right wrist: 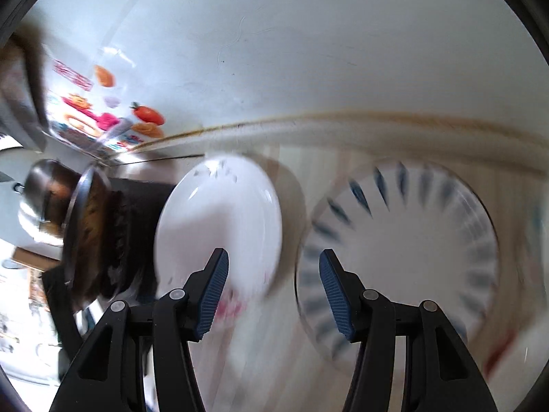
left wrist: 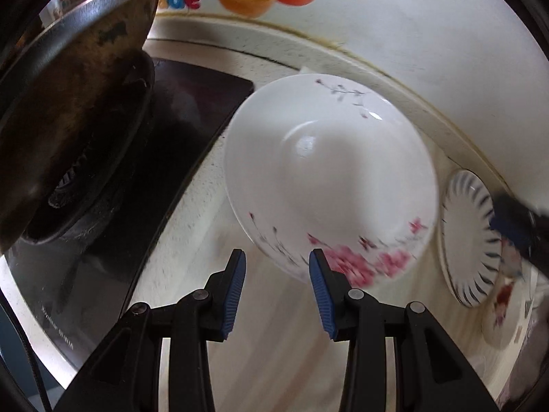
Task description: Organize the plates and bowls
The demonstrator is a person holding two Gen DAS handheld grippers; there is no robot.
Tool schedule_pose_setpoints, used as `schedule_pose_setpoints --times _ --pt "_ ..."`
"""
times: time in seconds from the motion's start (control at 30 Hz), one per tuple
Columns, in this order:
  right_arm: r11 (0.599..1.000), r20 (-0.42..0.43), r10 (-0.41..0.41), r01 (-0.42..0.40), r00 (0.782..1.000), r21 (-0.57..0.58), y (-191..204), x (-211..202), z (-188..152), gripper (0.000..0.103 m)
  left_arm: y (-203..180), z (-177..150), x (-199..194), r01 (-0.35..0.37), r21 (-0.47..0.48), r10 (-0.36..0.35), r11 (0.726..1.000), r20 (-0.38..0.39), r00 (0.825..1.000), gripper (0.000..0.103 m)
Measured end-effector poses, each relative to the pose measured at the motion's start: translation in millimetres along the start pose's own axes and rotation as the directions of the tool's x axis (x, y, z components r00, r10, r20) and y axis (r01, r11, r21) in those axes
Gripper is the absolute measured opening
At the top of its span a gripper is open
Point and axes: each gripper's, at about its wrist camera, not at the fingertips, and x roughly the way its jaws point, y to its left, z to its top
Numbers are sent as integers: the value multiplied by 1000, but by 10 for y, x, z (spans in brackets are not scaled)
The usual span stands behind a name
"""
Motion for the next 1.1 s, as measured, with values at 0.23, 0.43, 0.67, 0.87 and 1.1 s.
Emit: schedule_pose_setpoints --times 0.23,0.43,0.67,0.87,1.1 --pt "998 -32 -40 38 999 -45 102 740 490 44 -19 120 258 -11 -2 11 1000 -28 1000 36" --pt "998 -65 13 -16 998 -53 115 1021 592 17 36 154 341 -6 -15 6 1000 -1 1000 29" --pt "997 -58 40 -43 998 -58 64 948 506 14 58 51 244 -6 6 6 1000 33 999 29" --pt "997 -48 27 -30 998 -73 55 685 399 13 33 -125 -37 19 36 -21 999 63 998 30" --pt "998 -21 35 -36 999 -42 -51 211 101 13 -51 -180 -402 32 107 -41 994 90 995 29"
